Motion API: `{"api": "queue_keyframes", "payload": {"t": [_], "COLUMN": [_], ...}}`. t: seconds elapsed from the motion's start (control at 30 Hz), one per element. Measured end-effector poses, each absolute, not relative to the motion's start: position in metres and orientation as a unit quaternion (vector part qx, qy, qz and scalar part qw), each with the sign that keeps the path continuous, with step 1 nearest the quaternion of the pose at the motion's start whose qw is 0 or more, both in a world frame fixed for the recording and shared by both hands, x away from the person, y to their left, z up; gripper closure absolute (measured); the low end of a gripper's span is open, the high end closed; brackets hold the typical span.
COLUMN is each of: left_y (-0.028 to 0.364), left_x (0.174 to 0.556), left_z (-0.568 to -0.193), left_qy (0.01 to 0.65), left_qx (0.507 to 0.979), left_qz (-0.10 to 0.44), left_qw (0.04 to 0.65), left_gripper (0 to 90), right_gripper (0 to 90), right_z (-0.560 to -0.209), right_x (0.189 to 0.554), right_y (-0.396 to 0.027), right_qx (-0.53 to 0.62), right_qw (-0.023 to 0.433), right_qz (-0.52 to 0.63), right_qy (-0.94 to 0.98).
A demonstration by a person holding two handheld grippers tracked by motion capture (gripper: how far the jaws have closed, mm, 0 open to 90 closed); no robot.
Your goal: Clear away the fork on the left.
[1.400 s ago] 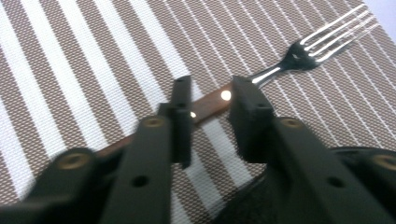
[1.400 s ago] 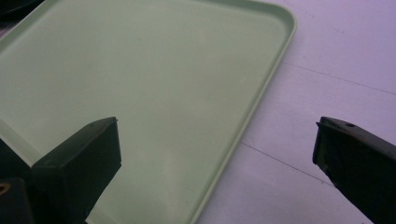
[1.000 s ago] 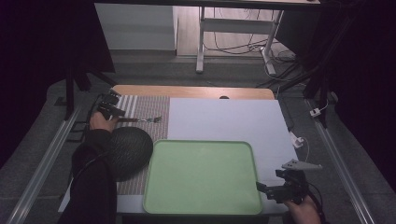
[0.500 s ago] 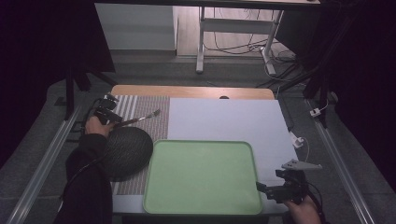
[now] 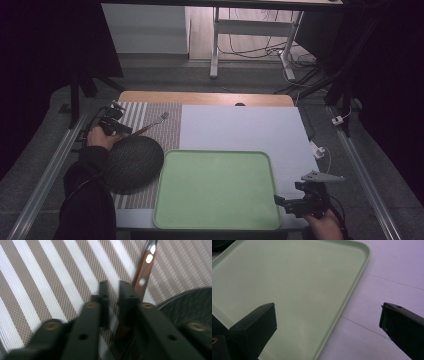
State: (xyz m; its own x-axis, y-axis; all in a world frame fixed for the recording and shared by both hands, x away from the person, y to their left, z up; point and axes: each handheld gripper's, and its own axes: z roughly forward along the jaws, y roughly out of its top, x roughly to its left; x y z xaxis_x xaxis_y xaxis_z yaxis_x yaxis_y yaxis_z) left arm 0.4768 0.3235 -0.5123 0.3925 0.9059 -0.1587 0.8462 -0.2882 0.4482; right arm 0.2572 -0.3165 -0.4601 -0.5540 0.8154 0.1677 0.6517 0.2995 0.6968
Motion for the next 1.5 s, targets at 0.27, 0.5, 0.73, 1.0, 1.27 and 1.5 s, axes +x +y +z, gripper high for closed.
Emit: {"api": "queue_keyframes", "payload": {"t": [0.27,0.5,0.73,1.0,1.27,1.5], "left_y": [0.31,0.291,0.282,0.278,0.279,0.279], "left_x": [0.487,0.499,0.507,0.507,0.505,0.504], "left_z": [-0.507,-0.518,-0.53,-0.524,-0.519,-0.518], "left_qy": [0.545,0.541,0.541,0.521,0.49,0.473], "left_qx": [0.794,0.806,0.815,0.829,0.845,0.855], "left_qz": [0.08,0.075,0.068,0.083,0.075,0.073], "left_qw": [0.256,0.229,0.199,0.188,0.2,0.2], "left_gripper": [32.0,5.6,0.0,18.5,56.0,76.6], "right_gripper": [1.2,1.2,1.2,1.2,1.2,1.2], "right_z": [-0.46,-0.46,-0.46,-0.46,-0.46,-0.46], "right_x": [0.257,0.257,0.257,0.257,0.258,0.258], "right_y": [-0.316,-0.317,-0.317,-0.317,-0.317,-0.317], "right_qx": [0.459,0.459,0.459,0.459,0.46,0.461], "right_qw": [0.109,0.109,0.109,0.107,0.106,0.106], "right_qz": [0.374,0.373,0.374,0.375,0.375,0.375], "right_qy": [0.799,0.799,0.798,0.798,0.798,0.798]}}
